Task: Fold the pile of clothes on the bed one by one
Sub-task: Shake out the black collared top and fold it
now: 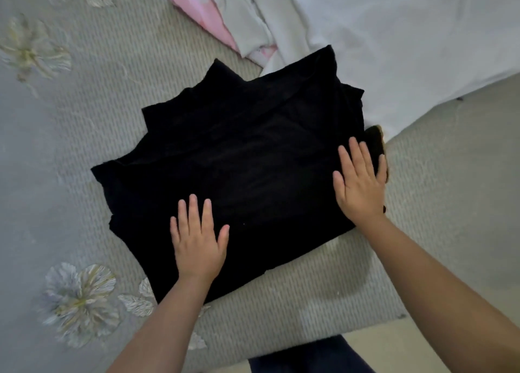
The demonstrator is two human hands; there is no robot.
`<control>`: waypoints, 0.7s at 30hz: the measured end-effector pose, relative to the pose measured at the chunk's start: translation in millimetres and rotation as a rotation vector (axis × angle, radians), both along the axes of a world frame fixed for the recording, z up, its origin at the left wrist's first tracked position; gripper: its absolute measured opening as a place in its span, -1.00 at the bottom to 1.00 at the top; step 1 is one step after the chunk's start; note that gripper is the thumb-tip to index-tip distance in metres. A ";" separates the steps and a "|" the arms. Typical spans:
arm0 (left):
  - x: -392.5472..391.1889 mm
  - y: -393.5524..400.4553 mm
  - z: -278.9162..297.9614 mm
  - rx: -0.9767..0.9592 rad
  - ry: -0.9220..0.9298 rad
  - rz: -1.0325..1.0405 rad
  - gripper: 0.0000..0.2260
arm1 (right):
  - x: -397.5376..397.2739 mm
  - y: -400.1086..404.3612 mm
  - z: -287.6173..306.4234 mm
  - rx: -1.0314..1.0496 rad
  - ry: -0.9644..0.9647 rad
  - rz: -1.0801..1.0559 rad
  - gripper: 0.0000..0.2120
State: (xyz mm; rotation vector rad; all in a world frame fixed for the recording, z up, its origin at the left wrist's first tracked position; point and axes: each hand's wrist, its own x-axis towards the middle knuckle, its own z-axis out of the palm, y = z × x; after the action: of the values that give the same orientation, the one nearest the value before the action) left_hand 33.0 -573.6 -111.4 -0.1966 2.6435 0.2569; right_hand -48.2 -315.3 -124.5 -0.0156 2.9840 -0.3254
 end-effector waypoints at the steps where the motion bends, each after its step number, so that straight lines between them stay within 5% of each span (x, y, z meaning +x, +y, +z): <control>1: -1.4 1.8 4.8 -0.005 -0.006 0.010 -0.43 | -0.9 -1.8 -0.7 -0.053 0.024 -0.120 -0.53; 5: -31.8 17.4 29.3 -0.023 -0.016 -0.073 -0.51 | -3.3 1.1 -0.4 -0.259 0.005 -0.609 -0.42; 11: -146.1 90.4 42.0 0.037 0.265 -0.710 -0.58 | -2.4 9.4 4.6 -0.264 -0.034 -0.579 -0.43; 17: -235.4 171.3 25.8 -0.149 0.172 -0.928 -0.41 | 1.2 24.7 9.6 -0.201 -0.175 -0.559 -0.63; 21: -246.1 188.7 26.0 -0.288 0.121 -1.055 -0.41 | 9.1 32.4 17.1 -0.334 -0.222 -0.574 -0.68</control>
State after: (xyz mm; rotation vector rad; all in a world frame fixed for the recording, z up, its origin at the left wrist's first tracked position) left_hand -213.1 -384.9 -85.4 1.1149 2.4945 -0.4706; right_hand -39.2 -282.8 -107.3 0.7917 2.6191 -0.8194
